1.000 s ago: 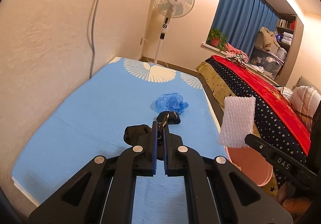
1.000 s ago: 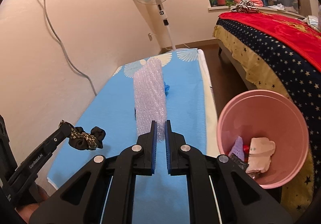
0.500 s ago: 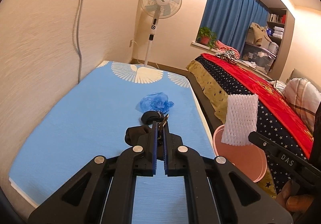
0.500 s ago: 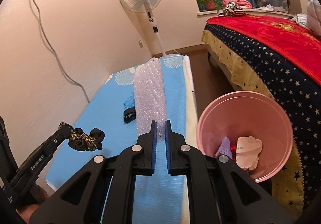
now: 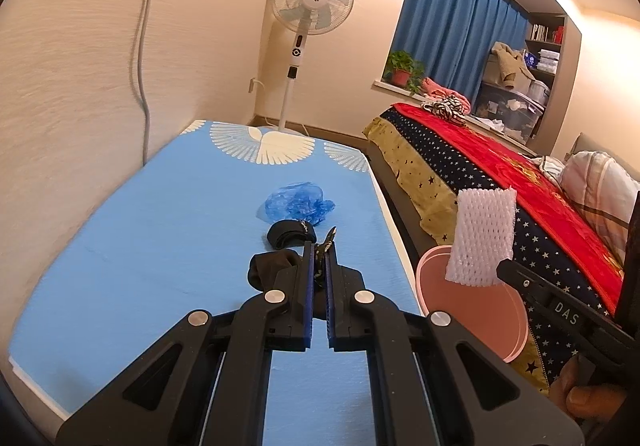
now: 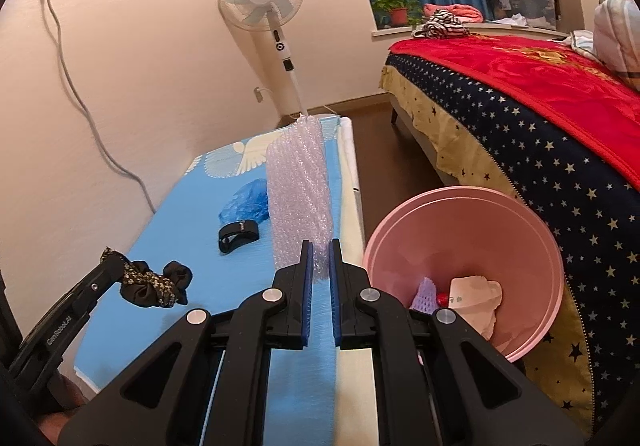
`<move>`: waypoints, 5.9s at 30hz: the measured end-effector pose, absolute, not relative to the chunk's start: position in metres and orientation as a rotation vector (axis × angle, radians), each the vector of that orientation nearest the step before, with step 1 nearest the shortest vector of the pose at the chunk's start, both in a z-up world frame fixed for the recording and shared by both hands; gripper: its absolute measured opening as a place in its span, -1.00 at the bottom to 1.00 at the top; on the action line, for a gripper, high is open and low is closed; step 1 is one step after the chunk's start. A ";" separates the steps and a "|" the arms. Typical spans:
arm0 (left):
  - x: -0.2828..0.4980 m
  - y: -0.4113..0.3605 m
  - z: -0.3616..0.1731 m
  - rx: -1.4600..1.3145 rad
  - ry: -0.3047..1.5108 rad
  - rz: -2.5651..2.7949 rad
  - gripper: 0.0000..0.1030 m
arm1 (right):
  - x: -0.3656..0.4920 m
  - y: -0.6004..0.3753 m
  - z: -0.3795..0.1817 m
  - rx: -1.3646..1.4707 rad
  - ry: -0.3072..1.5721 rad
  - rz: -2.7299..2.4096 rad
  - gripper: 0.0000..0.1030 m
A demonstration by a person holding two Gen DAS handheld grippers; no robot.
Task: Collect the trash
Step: 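Carry the foam with the right gripper over the bin while the left carries the black cloth, then open the right gripper over the pink bin to drop the foam, then grasp the black eyeglass case with the left gripper while the right grasps the blue plastic bag, then carry the black case with the left gripper over the bin while the right carries the blue bag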
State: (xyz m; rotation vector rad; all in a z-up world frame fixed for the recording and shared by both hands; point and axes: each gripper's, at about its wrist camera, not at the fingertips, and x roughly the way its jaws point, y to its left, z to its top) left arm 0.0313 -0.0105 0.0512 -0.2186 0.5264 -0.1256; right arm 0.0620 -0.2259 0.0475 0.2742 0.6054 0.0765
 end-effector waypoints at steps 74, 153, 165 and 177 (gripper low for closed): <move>0.099 -0.146 0.008 -0.227 0.645 -0.485 -0.31 | 0.068 -0.337 0.016 0.294 0.661 -0.405 -0.13; 0.182 0.031 -0.033 -0.464 0.743 -0.069 -0.77 | 0.268 -0.136 -0.014 0.263 0.750 0.299 -0.99; 0.135 0.022 0.001 -0.416 0.688 -0.097 -0.77 | 0.186 -0.175 0.036 0.180 0.662 0.205 -0.99; 0.087 0.007 0.029 -0.342 0.639 -0.130 -0.77 | 0.107 -0.209 0.054 0.195 0.625 0.151 -0.98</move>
